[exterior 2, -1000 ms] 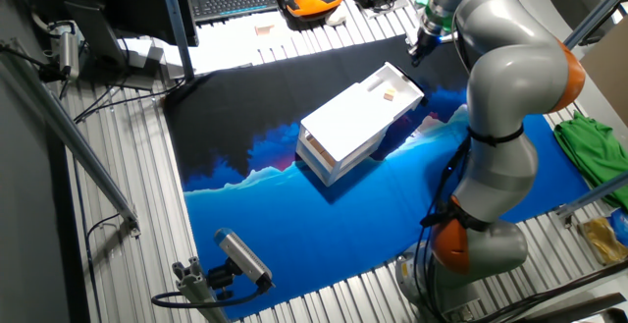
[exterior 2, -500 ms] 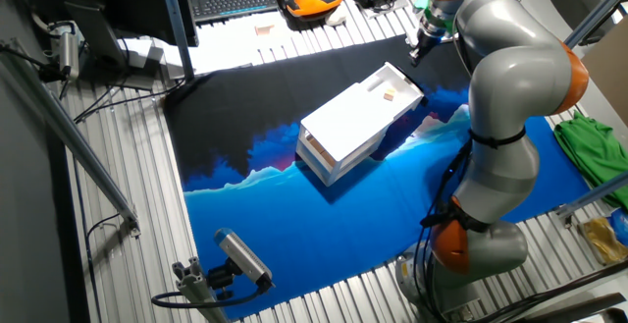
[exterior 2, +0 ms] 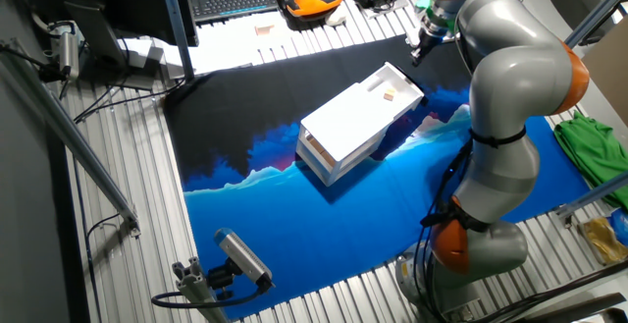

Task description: Grasp the handle and close the drawer

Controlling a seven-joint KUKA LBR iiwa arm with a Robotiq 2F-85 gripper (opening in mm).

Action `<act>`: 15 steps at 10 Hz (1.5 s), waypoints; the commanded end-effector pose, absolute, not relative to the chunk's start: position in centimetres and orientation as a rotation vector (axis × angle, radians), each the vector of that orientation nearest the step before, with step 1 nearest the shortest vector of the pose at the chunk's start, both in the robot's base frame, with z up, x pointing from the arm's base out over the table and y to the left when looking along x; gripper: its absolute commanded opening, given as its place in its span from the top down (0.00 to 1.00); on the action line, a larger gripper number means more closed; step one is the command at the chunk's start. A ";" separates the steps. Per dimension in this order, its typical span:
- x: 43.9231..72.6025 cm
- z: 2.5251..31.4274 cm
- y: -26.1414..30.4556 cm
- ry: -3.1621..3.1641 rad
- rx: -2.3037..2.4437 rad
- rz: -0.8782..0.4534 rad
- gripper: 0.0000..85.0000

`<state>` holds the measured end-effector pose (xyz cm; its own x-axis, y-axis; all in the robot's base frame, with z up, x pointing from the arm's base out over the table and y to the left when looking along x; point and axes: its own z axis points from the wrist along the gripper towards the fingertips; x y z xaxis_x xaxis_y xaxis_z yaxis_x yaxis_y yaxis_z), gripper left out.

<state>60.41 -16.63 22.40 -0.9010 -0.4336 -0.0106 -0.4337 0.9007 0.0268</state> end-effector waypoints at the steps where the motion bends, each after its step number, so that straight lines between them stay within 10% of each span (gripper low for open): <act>1: 60.4 22.2 -16.6 3.057 -0.697 0.045 1.00; 15: 60.5 19.8 -16.0 3.039 -0.689 0.042 1.00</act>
<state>60.45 -15.98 19.80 -0.9019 -0.4308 -0.0300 -0.4315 0.9019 0.0208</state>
